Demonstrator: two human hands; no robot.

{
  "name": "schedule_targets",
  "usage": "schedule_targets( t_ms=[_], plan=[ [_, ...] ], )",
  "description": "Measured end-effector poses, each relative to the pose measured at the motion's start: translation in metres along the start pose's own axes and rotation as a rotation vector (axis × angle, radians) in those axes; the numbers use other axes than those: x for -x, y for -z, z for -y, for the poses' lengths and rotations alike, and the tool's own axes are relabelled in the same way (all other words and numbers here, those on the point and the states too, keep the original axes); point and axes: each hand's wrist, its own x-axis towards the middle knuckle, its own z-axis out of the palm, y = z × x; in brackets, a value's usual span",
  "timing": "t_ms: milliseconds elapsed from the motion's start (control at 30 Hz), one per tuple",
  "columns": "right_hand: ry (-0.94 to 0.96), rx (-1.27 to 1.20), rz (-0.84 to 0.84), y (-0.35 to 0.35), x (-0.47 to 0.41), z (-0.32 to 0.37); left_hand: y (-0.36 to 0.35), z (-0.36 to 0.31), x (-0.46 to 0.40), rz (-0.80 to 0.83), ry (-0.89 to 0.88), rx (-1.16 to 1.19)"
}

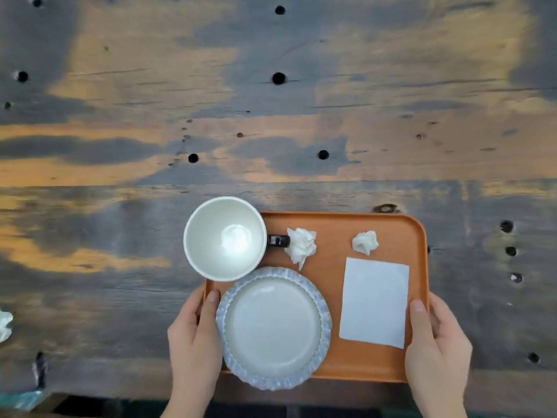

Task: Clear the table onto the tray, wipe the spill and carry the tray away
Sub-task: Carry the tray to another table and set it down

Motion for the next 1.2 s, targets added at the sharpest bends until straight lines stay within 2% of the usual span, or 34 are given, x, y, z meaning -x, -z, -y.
schedule_targets(
  t_ms=[233, 400, 567, 700, 900, 1200],
  plan=[
    [0.254, 0.073, 0.006, -0.015, -0.046, 0.021, -0.030, -0.025, -0.034, -0.010, -0.179, -0.095],
    [0.417, 0.139, -0.060, -0.032, -0.081, 0.034, -0.040, -0.034, -0.070, 0.021, -0.376, -0.216],
    [0.414, 0.230, -0.100, -0.049, -0.100, 0.030, -0.051, -0.034, -0.087, -0.009, -0.497, -0.288],
    [0.442, 0.223, -0.147, -0.058, -0.106, 0.030, -0.061, -0.029, -0.094, -0.119, -0.568, -0.291],
    [0.471, 0.281, -0.191, -0.061, -0.107, 0.028, -0.064, -0.020, -0.096, -0.211, -0.601, -0.333],
    [0.494, 0.321, -0.196, -0.058, -0.101, 0.020, -0.063, -0.011, -0.098, -0.235, -0.601, -0.352]
  ],
)
